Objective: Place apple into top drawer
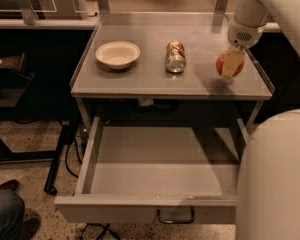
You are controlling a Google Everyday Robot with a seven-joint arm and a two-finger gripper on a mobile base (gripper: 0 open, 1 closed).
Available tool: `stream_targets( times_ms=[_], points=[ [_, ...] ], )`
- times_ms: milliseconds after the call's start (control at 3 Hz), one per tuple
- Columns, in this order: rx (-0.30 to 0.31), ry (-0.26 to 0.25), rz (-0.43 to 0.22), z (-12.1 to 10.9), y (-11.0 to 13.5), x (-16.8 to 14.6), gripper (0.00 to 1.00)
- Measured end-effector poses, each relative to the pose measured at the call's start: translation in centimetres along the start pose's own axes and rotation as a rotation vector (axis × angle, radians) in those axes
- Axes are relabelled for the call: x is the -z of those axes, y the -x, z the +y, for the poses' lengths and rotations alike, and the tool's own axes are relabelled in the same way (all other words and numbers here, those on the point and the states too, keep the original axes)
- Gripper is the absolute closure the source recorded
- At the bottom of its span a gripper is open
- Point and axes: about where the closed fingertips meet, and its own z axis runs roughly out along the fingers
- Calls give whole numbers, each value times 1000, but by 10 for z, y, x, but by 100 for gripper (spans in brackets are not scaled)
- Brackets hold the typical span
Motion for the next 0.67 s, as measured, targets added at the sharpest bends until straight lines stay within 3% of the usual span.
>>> stream_targets(
  times_ms=[333, 667],
  points=[
    [-84, -38, 0, 24, -15, 47, 100],
    [-85, -36, -2, 19, -14, 40, 100]
  ],
)
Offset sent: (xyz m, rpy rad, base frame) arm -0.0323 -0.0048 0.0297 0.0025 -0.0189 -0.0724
